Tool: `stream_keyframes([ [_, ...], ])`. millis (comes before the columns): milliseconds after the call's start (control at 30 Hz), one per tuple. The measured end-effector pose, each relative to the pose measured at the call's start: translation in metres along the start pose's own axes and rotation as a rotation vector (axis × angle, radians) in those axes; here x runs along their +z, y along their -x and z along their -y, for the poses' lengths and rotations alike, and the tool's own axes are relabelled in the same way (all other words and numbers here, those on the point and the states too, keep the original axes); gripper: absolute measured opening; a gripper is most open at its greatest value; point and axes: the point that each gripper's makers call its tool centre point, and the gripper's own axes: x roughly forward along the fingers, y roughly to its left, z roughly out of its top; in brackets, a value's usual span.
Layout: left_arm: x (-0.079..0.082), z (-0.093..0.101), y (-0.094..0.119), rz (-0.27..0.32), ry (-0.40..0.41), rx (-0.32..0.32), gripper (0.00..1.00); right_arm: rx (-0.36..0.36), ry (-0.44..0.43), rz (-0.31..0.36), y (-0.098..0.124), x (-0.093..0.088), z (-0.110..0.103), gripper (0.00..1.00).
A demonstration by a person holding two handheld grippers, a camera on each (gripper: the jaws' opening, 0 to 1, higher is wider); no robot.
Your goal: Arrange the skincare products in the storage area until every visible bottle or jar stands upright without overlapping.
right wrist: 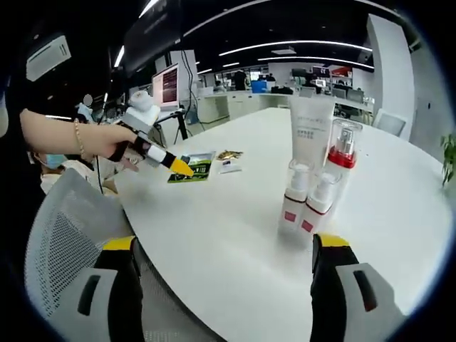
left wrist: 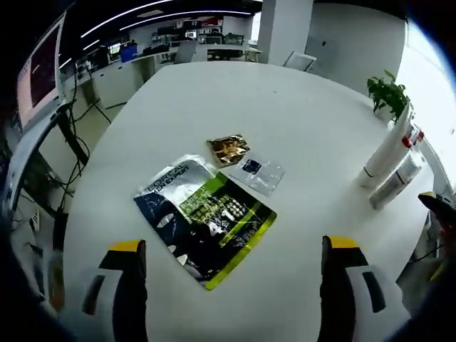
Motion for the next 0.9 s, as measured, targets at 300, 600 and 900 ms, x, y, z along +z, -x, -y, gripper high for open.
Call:
stream_keyframes([
  [300, 0.013, -0.014, -0.021, -0.035, 0.035, 0.085, 0.98, -0.018, -0.015, -0.004, 0.0, -0.001, 0.003, 0.99],
  [600, 0.018, -0.023, -0.038, -0.049, 0.087, 0.138, 0.96, -0.028, -0.021, -0.015, -0.001, -0.003, 0.006, 0.99],
  [900, 0.008, -0.02, -0.043, -0.079, 0.075, 0.154, 0.9, -0.035, -0.024, -0.027, 0.0, -0.005, 0.007, 0.97],
])
